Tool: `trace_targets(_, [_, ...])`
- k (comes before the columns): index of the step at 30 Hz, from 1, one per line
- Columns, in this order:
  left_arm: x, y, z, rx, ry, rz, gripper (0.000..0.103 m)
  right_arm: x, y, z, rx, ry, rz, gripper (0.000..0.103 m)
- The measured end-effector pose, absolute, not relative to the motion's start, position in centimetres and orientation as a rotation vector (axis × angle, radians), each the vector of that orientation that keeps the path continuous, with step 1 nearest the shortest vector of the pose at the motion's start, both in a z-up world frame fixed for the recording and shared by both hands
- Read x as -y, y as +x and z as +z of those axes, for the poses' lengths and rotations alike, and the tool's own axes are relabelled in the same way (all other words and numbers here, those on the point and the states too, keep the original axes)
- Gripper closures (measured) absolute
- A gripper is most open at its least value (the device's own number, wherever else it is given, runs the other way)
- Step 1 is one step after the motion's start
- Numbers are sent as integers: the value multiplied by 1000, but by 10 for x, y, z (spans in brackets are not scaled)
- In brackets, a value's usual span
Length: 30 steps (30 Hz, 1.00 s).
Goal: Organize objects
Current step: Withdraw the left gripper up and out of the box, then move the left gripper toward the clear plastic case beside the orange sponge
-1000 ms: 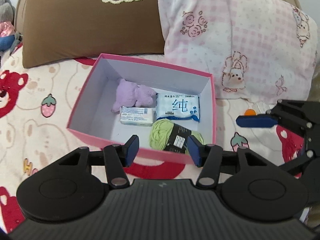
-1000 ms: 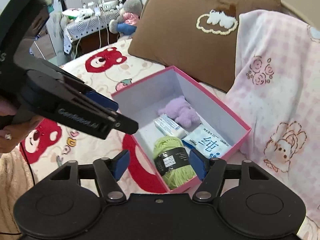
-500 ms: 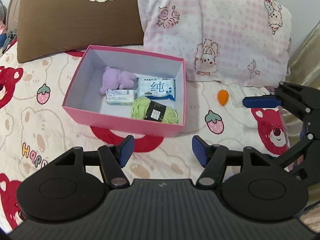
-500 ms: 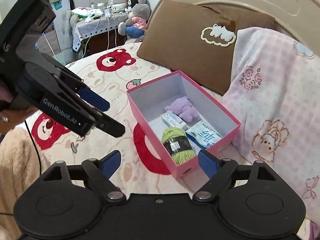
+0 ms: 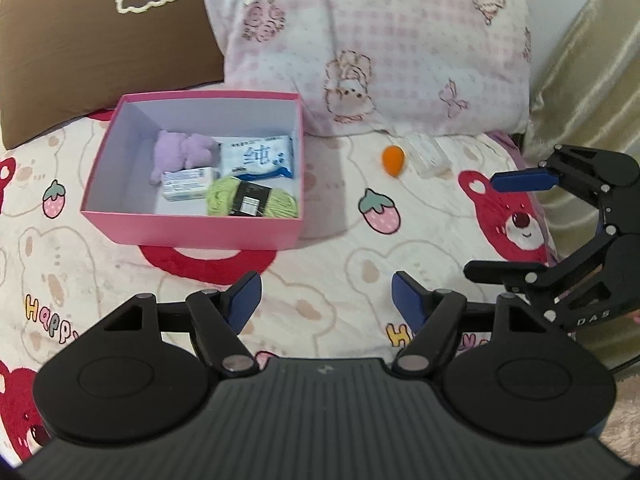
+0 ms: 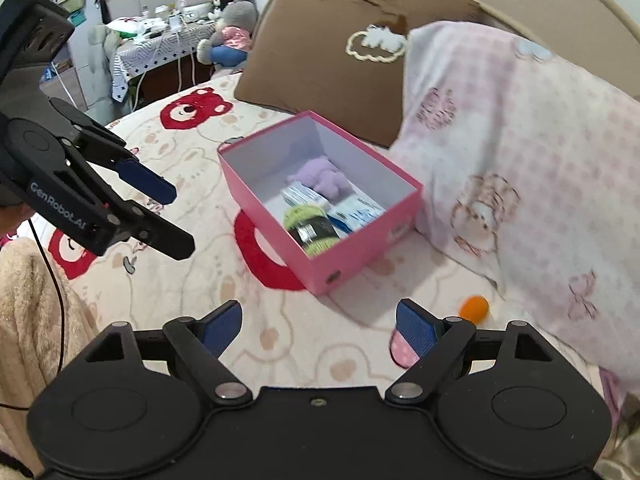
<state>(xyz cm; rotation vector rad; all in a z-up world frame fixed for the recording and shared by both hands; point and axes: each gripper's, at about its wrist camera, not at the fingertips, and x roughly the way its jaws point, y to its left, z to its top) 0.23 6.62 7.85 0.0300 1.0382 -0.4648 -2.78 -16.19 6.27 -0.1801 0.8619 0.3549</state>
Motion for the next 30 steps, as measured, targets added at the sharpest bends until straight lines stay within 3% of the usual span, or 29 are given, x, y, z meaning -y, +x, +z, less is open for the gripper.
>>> trace_targets(23, [32, 42, 46, -994, 89, -541, 7, 236, -23, 19, -799, -176, 292, 16])
trace_targets(30, [62, 66, 16, -1019, 91, -547, 7, 265, 3, -15, -838, -134, 173, 16])
